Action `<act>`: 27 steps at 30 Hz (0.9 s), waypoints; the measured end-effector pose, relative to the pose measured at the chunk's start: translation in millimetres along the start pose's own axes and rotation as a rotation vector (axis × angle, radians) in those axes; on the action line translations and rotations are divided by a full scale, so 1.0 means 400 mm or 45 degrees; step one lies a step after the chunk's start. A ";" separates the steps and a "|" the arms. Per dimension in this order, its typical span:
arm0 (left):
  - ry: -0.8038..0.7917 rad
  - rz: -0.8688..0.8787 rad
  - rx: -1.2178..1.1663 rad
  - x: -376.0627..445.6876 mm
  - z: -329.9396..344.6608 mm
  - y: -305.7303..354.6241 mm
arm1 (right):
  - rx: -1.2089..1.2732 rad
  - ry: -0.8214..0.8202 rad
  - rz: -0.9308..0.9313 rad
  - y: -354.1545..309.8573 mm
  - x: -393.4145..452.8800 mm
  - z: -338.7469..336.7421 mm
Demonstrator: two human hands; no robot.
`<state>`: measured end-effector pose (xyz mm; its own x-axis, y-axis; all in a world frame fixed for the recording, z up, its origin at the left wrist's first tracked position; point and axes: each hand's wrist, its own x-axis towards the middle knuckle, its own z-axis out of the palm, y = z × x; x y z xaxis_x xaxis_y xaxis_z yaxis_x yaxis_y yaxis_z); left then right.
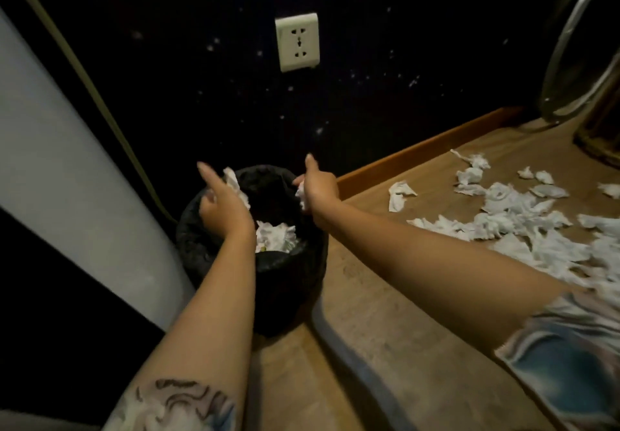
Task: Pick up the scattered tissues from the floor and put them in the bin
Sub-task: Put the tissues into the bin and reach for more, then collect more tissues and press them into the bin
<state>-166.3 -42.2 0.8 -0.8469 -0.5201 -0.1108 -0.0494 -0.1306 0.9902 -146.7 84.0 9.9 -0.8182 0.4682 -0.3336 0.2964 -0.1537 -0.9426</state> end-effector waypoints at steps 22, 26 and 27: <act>-0.167 0.327 0.175 -0.048 0.132 -0.007 | -0.123 0.106 -0.368 -0.002 0.152 -0.122; -0.427 0.600 0.294 -0.161 0.201 -0.048 | -0.219 0.014 -0.253 -0.048 0.244 -0.270; -0.491 0.645 0.314 -0.188 0.220 -0.063 | -0.241 -0.014 -0.226 -0.058 0.262 -0.301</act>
<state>-147.7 74.5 -8.3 -0.9231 -0.1220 0.3647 0.3227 0.2698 0.9072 -180.0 241.4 -1.7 -0.8705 0.4638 -0.1647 0.2341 0.0960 -0.9675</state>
